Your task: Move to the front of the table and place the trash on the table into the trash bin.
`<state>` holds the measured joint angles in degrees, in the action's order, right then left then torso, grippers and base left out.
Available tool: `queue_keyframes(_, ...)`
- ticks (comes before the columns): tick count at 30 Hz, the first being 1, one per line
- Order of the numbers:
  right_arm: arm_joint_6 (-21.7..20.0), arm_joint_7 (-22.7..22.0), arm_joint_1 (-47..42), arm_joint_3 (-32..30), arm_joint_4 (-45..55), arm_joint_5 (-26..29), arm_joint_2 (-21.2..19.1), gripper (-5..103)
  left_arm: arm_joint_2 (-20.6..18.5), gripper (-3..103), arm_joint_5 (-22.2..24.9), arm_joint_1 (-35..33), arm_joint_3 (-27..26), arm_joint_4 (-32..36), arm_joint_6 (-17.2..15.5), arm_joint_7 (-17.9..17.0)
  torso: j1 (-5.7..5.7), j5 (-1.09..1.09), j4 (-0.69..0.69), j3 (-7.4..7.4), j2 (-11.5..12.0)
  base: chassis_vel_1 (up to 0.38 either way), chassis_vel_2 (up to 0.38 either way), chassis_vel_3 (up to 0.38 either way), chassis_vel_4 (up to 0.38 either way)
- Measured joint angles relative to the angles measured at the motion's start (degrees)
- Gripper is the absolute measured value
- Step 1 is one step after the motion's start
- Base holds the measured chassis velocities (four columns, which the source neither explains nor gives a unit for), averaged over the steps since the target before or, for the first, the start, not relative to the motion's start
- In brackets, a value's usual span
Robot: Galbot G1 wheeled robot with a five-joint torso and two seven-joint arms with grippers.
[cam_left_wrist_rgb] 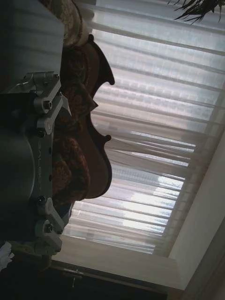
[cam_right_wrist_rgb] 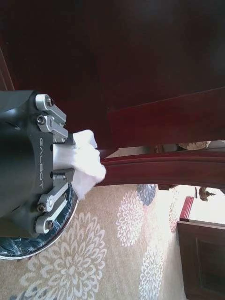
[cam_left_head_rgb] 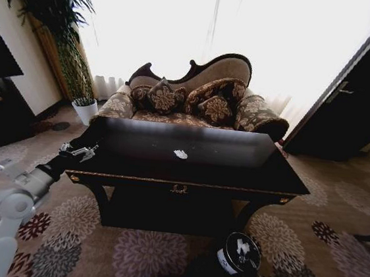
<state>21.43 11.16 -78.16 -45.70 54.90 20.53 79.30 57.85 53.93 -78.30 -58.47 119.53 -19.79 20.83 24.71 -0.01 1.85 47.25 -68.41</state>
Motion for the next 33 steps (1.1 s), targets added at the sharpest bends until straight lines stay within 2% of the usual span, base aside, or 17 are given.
queue_keyframes(2, -0.07, -0.01, 0.23, -0.01, -0.19, 0.01, -0.2, 39, -0.01, 100, -0.01, 0.13, 0.06, -0.09, 0.0, 0.0, 0.0, 0.0, 0.0, 0.0, 0.0, 0.0, 0.0, 0.0, 0.0)
queue_keyframes(5, -0.11, -0.03, 0.35, -0.04, -0.25, 0.08, -0.35, 44, -0.01, 100, -0.03, 0.23, 0.23, -0.15, 0.0, 0.0, 0.0, 0.0, 0.0, 0.0, 0.0, 0.0, 0.0, 0.0, 0.0)
queue_keyframes(9, -0.18, -0.05, 0.52, -0.17, -0.39, 0.25, -0.64, 66, -0.01, 100, -0.09, 0.39, 0.48, -0.24, 0.0, -0.02, 0.0, 0.0, 0.0, 0.0, 0.0, 0.0, 0.0, 0.0, 0.0)
queue_keyframes(11, -0.19, -0.05, 0.55, -0.23, -0.49, 0.25, -0.69, 66, 0.0, 100, -0.11, 0.41, 0.49, -0.25, 0.0, -0.02, 0.0, 0.0, 0.0, 0.0, 0.0, 0.0, 0.0, 0.0, 0.0)
queue_keyframes(13, -0.2, -0.06, 0.67, -0.39, -0.78, 0.26, -0.82, 77, 0.01, 100, -0.15, 0.38, 0.52, -0.26, 0.0, -0.03, 0.0, 0.0, 0.0, 0.0, 0.0, 0.0, 0.0, 0.0, 0.0)
queue_keyframes(15, -0.2, -0.06, 0.67, -0.4, -0.79, 0.26, -0.83, 77, 0.01, 100, -0.16, 0.37, 0.52, -0.26, 0.0, -0.03, 0.0, 0.0, 0.0, 0.0, 0.0, 0.0, 0.0, 0.0, 0.0)
queue_keyframes(16, -0.2, -0.06, 0.67, -0.46, -0.8, 0.26, -0.86, 87, 0.02, 100, -0.17, 0.32, 0.52, -0.26, 0.0, -0.03, 0.0, 0.0, 0.0, 0.0, 0.0, 0.0, 0.0, 0.0, 0.0)
queue_keyframes(18, -0.2, -0.06, 0.54, -0.5, -0.63, 0.27, -0.85, 97, 0.04, 100, -0.18, 0.26, 0.45, -0.26, 0.0, -0.03, 0.0, 0.0, 0.0, 0.0, -0.01, 0.0, 0.0, 0.0, 0.0)
queue_keyframes(26, -0.2, -0.06, -2.18, -0.68, 2.93, 0.81, -0.92, 100, -0.16, 100, 0.07, 0.47, 0.05, -0.24, 0.0, -0.05, 0.0, 0.0, 0.0, 0.0, -0.01, 0.0, 0.0, 0.0, 0.0)
queue_keyframes(29, -0.25, -0.28, -5.36, -0.7, 7.79, 1.09, -1.1, 100, -0.3, 100, 0.4, 0.74, -0.18, -0.34, 0.0, -0.05, 0.0, 0.01, 0.0, 0.0, -0.01, 0.0, 0.0, 0.0, 0.0)
queue_keyframes(32, 0.64, -0.51, -11.78, -1.44, 17.2, 0.82, -1.39, 100, 0.07, 100, 0.22, 0.73, 0.14, -0.87, 0.39, 0.01, 0.0, -0.01, 0.01, 0.0, -0.01, 0.0, 0.0, 0.0, 0.0)
queue_keyframes(33, 0.64, -0.51, -11.78, -1.44, 17.2, 0.82, -1.39, 100, 0.07, 100, 0.22, 0.73, 0.14, -0.87, 0.39, 0.01, 0.0, -0.01, 0.01, 0.0, -0.01, 0.0, 0.0, 0.0, 0.0)
